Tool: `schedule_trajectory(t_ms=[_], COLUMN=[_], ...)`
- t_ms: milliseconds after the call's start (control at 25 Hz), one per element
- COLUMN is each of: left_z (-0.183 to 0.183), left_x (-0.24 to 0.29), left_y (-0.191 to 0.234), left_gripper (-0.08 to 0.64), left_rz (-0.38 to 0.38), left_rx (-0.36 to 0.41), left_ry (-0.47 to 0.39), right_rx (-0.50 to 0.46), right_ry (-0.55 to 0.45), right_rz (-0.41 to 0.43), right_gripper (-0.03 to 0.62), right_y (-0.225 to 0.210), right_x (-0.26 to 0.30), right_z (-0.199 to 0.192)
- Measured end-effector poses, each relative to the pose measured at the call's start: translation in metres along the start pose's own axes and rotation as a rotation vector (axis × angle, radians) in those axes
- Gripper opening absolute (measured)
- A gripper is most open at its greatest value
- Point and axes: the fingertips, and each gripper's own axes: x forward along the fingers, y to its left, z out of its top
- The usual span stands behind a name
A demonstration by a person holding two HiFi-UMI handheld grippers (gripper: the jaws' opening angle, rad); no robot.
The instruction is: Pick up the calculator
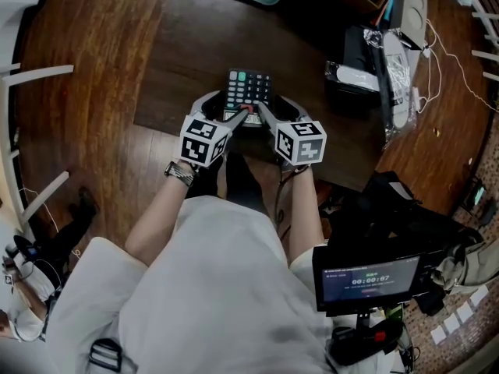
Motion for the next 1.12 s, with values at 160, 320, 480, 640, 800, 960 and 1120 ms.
schedule_trajectory(t_ms=[160,320,480,640,800,960,1120], left_z=[-0.001,0.000,0.000,0.007,0.017,0.026,0.023], left_x=[-0.001,-0.003,-0.003,-0.005,-0.007,-0.010,-0.010], left_y=[-0.001,-0.001,-0.002,0.004,0.003,0.000,0.003], left_gripper=[0.318,0.313,0.311,0.309,0.288,0.253,0.249], left_rz=[-0.025,-0.023,-0.004,0.026,0.031,0.042,0.056], left_rx=[-0.013,-0.017,-0.003,-0.063,-0.031,0.013,0.000], left_ry=[0.003,0.001,-0.011,-0.060,-0.090,-0.115,-0.107], right_rx=[0.113,0.150,0.126,0.134,0.142,0.099,0.077], right_ry=[-0.048,-0.093,-0.079,-0.086,-0.089,-0.105,-0.147], right_rz=[0.065,0.041,0.001,-0.021,-0.034,-0.054,-0.054], right_gripper=[0.155,0.150,0.147,0.147,0.149,0.160,0.160], right_y=[0.006,0.008,0.010,0.017,0.018,0.019,0.019], right_x=[0.001,0.000,-0.001,0.000,-0.003,-0.008,-0.014], right_z=[-0.001,0.000,-0.002,-0.004,-0.005,-0.001,0.011])
